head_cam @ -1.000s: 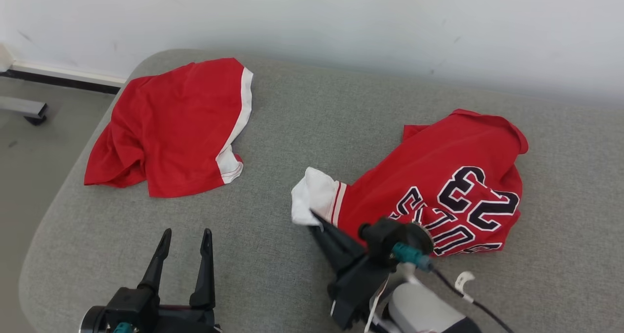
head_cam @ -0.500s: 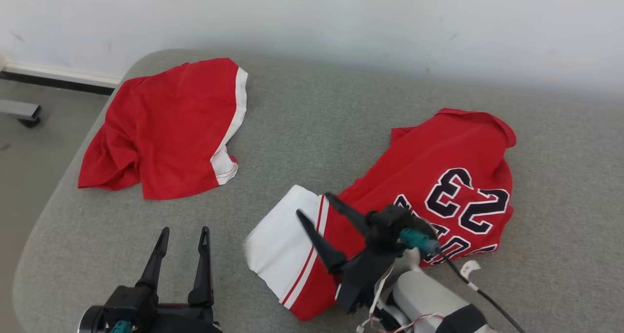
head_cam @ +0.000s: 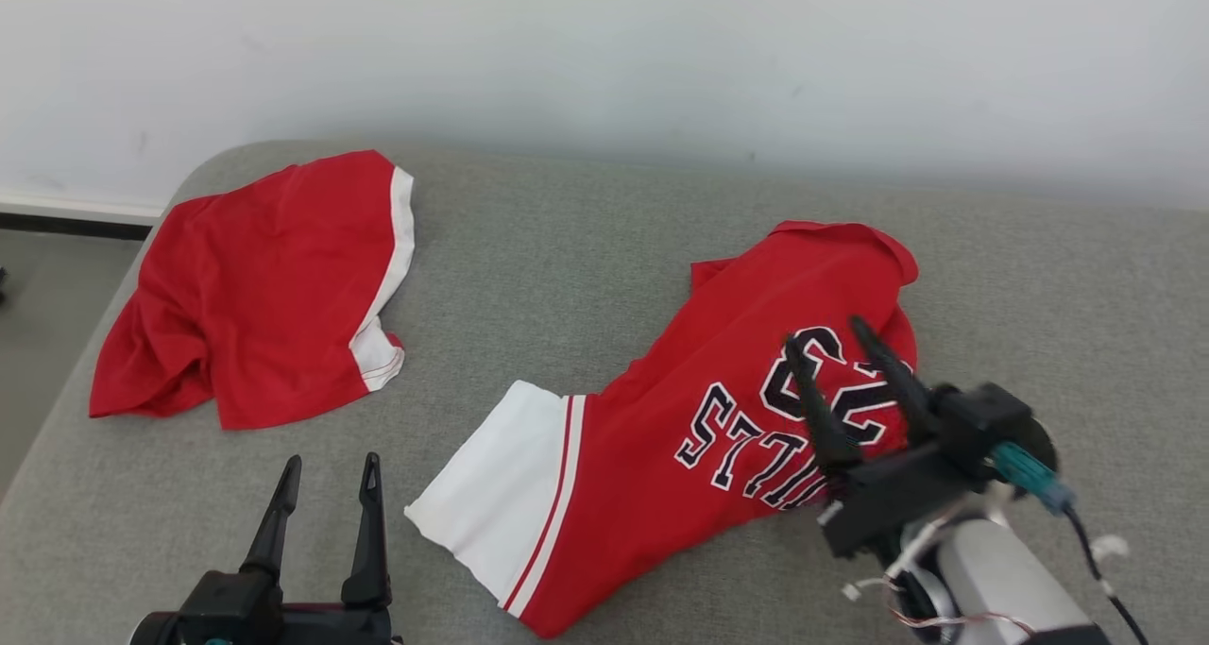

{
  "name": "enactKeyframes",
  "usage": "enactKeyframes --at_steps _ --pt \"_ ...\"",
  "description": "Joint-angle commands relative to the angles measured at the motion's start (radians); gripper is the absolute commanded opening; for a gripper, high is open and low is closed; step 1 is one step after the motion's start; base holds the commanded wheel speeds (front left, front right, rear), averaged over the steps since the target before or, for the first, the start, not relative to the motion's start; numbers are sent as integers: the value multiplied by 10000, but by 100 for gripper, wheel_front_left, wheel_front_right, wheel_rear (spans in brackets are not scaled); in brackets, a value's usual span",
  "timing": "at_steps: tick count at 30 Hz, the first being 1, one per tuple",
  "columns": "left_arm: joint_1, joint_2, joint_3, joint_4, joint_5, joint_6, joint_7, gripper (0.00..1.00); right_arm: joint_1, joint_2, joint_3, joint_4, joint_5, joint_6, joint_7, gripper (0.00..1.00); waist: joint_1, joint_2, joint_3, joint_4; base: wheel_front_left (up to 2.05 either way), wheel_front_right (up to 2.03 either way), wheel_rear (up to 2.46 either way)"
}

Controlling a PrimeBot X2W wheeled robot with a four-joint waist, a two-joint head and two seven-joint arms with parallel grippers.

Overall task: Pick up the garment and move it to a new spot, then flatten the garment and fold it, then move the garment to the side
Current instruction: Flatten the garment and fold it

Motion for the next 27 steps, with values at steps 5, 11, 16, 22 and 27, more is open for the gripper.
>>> enactKeyframes --at_steps 5,11,16,22,27 --pt "217 -8 160 -50 114 -41 -34 100 1399 -232 -1467 -887 -407 -26 -14 100 0 0 -162 -335 0 0 0" --pt "397 -11 305 -94 146 -64 -34 100 2878 -140 -2704 -1709 -803 -26 -14 100 0 0 -284 -549 0 0 0" --pt "512 -11 456 -97 216 -106 -34 100 3649 120 -3268 -2144 -947 -26 -15 100 0 0 -383 -733 0 0 0" --pt "592 -10 501 -115 247 -140 -34 100 3899 192 -3377 -2296 -1096 -26 -15 100 0 0 -422 -831 0 0 0" --pt "460 -11 393 -132 210 -140 -34 100 3628 7 -3252 -2258 -1169 -26 -15 100 0 0 -337 -747 0 0 0"
